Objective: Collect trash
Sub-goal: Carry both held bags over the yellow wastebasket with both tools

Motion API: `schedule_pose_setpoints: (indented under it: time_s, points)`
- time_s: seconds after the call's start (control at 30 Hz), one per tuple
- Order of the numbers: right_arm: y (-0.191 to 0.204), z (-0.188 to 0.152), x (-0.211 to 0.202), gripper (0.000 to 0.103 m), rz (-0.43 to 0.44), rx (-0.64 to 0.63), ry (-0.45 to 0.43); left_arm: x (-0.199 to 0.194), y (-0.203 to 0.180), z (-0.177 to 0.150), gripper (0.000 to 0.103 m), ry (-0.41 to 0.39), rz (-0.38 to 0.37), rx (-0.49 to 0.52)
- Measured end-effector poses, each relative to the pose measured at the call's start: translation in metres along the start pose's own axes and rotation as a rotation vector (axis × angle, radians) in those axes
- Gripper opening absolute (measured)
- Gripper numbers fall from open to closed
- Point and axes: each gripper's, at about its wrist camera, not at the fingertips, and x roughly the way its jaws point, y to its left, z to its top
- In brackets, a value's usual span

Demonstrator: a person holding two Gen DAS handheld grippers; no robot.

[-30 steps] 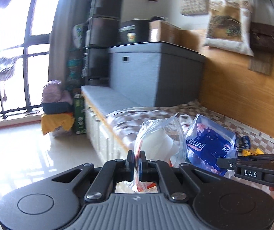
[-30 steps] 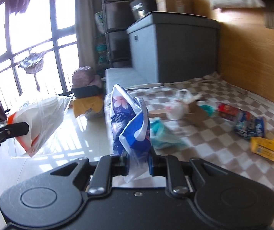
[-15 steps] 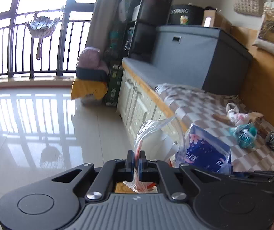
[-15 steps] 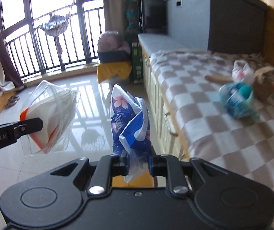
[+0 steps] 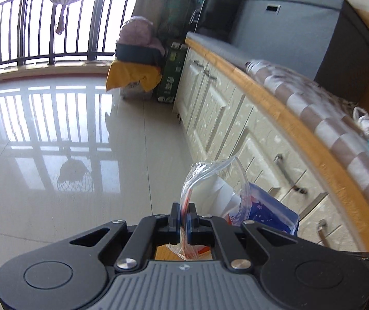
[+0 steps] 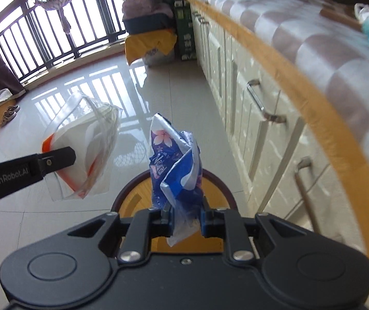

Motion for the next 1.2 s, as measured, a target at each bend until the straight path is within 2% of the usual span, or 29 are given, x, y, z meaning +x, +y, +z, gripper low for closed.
schedule_pose_setpoints:
  time_s: [0.33, 0.57, 0.83, 1.07, 1.2]
  points:
    - [-0.009, -0.003, 0.066, 0.019, 0.012, 0.051, 0.152, 0.064, 0.029, -0.039, 0.004, 0.207, 0.015, -0.066]
    - [-0.011, -0.009, 0.090, 0.019, -0.042, 0.017, 0.219, 0.083, 0.022, -0.043, 0.005, 0.256, 0.011, -0.059]
    - [-0.004, -0.011, 0.107, 0.019, -0.030, -0.008, 0.278, 0.100, 0.027, -0.049, 0.005, 0.314, 0.042, -0.072]
    - [-0.004, -0.012, 0.128, 0.019, -0.017, -0.060, 0.358, 0.122, 0.030, -0.061, 0.005, 0.442, 0.057, -0.059]
    - [-0.004, -0.015, 0.137, 0.019, -0.013, -0.066, 0.396, 0.129, 0.035, -0.066, 0.005, 0.487, 0.051, -0.082]
